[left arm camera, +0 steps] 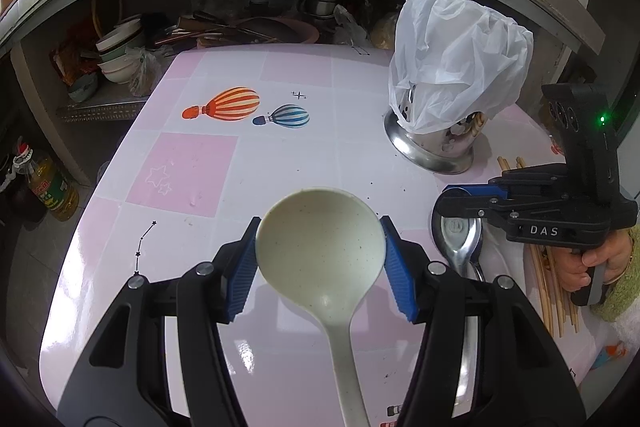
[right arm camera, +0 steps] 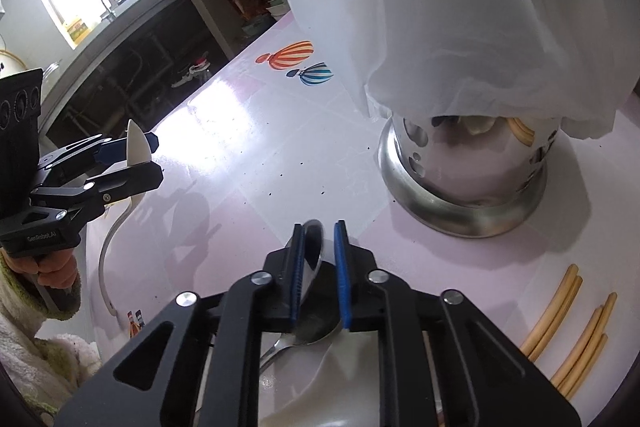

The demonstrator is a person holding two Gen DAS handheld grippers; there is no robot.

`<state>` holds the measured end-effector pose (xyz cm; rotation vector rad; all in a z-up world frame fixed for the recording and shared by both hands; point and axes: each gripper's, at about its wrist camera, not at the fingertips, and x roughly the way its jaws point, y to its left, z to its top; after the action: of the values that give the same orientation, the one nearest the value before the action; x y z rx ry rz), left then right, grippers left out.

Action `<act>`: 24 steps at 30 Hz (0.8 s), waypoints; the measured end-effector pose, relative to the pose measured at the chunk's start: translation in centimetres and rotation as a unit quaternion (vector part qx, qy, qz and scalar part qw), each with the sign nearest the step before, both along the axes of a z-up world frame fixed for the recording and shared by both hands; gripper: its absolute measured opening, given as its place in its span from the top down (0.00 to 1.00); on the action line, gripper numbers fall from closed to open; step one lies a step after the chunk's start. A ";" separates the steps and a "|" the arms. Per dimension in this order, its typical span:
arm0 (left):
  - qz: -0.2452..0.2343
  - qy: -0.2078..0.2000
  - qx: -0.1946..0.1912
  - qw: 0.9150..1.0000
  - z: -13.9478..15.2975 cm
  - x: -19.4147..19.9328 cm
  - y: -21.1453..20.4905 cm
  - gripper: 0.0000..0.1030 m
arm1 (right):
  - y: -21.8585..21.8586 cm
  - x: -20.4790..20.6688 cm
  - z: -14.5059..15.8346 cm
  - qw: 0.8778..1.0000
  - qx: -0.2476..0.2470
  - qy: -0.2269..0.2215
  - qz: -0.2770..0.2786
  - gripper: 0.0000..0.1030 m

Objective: Organize utensils
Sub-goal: 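Lift the ladle with the left tool into the bagged holder while the right tool lifts the spoon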

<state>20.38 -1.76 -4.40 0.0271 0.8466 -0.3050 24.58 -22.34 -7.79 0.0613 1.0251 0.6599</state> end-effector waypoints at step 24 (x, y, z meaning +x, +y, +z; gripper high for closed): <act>0.006 -0.026 -0.014 1.000 1.9 -1.4 0.7 0.47 | -1.5 -4.3 7.1 0.992 -0.017 -0.108 -0.060 0.96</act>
<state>18.94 -1.04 -2.53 0.0044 0.7900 -0.3027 20.31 -23.82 -0.69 0.0202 0.8180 0.5274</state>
